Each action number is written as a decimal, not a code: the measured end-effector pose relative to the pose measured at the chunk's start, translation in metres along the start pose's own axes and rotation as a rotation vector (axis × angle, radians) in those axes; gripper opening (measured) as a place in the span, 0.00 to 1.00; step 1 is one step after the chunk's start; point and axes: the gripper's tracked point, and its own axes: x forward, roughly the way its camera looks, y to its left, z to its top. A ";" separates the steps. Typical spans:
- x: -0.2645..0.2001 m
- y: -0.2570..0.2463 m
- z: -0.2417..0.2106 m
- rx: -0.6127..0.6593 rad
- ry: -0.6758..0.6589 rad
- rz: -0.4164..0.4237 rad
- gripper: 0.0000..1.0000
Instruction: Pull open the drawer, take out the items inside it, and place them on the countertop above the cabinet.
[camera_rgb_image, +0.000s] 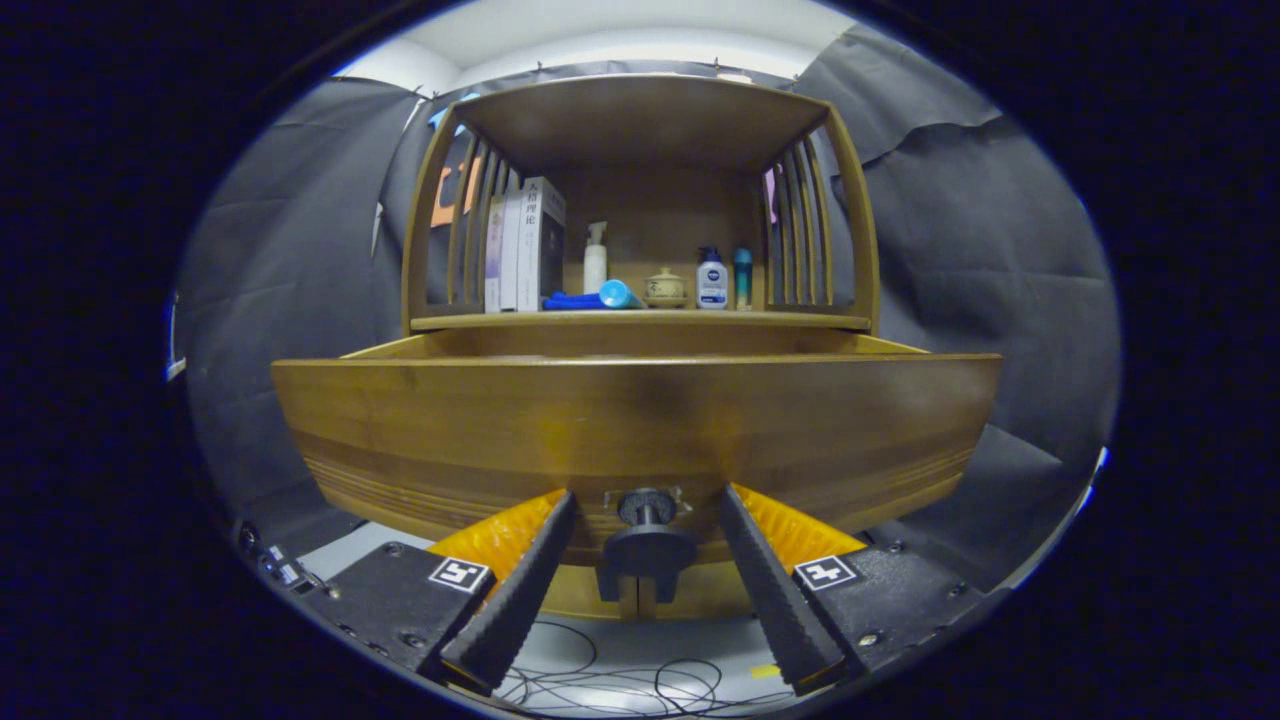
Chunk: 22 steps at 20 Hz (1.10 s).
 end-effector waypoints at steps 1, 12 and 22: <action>0.004 0.000 0.003 0.000 0.001 -0.001 0.96; 0.067 0.004 0.023 -0.030 -0.004 -0.023 0.96; 0.130 0.006 0.039 -0.049 0.000 -0.040 0.97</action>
